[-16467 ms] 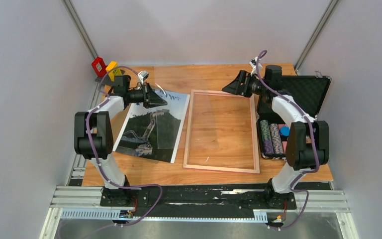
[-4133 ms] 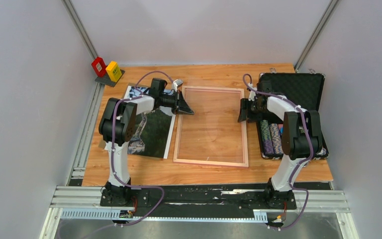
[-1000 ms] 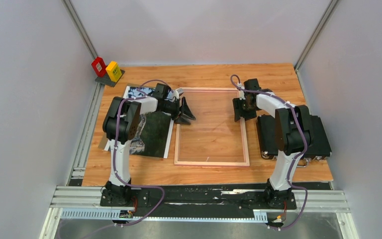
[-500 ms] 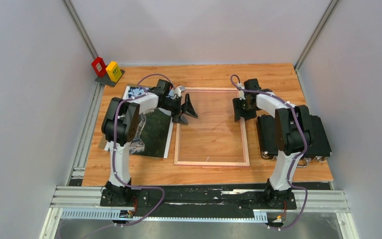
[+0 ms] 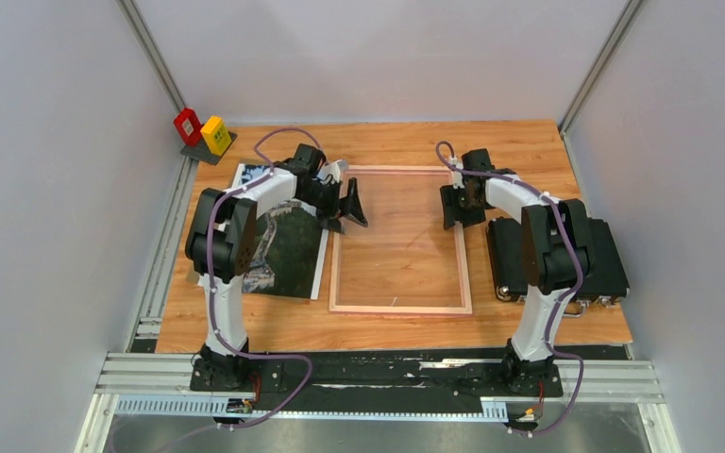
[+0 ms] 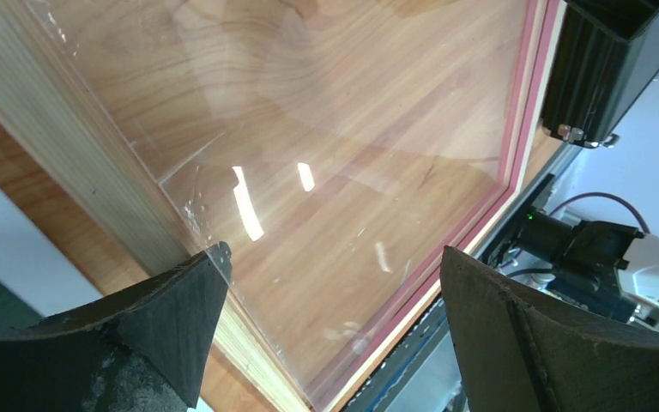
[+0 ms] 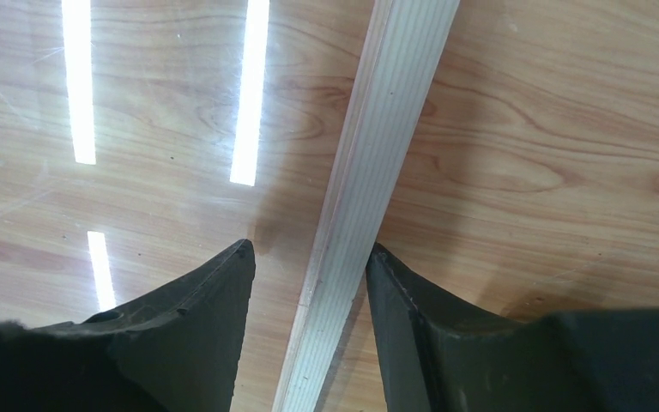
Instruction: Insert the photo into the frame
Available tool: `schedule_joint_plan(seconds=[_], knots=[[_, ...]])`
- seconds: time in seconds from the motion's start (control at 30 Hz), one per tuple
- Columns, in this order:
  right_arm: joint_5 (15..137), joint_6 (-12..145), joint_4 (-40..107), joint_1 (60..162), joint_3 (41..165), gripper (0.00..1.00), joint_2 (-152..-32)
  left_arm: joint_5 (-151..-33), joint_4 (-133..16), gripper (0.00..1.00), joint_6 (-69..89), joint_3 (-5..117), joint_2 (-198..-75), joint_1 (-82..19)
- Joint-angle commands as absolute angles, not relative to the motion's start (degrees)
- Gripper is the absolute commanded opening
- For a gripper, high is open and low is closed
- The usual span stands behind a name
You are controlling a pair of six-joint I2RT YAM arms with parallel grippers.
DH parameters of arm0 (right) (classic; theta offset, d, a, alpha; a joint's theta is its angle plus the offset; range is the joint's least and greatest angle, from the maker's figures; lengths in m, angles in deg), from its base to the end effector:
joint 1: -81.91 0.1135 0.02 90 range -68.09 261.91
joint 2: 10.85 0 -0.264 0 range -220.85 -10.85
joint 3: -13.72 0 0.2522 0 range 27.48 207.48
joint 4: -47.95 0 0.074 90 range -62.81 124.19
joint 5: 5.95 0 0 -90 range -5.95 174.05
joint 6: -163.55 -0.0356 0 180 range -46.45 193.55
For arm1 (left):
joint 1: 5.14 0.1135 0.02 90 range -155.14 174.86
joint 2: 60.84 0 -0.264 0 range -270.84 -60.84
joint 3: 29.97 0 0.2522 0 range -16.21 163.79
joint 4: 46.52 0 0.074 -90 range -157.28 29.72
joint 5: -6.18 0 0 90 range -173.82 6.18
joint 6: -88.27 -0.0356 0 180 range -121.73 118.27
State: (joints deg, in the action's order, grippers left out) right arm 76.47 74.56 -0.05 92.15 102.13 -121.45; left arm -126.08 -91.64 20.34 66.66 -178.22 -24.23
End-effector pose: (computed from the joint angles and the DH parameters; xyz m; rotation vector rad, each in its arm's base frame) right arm 0.3765 0.0728 0.1625 -0.3066 2.7826 0.2242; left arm 0.3874 -0.1594 0.1670 0.1563 2.7684 -1.2074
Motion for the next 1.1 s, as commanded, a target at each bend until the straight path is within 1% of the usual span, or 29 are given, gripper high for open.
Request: schedule_joint_plan(seconds=[0.0, 0.4, 0.63, 0.77, 1.07], knots=[[74.81, 75.18, 2.09, 93.15, 100.38, 0.53, -124.14, -120.36, -96.75, 1.00, 15.22, 68.69, -173.88, -24.02], [74.77, 75.16, 1.94, 93.16, 100.67, 0.54, -124.04, -116.37, -102.05, 1.00, 11.84, 70.10, -168.64, -24.04], [74.82, 75.05, 1.56, 93.14, 101.24, 0.62, -122.53, -114.69, -104.47, 1.00, 8.94, 71.51, -165.41, -24.06], [75.76, 75.20, 1.26, 93.07, 102.61, 0.66, -120.70, -112.74, -105.43, 1.00, 6.15, 71.32, -161.54, -24.04], [77.43, 75.87, 0.53, 92.17, 109.60, 0.69, -119.07, -105.21, -105.64, 1.00, -1.31, 68.45, -151.25, -23.64]])
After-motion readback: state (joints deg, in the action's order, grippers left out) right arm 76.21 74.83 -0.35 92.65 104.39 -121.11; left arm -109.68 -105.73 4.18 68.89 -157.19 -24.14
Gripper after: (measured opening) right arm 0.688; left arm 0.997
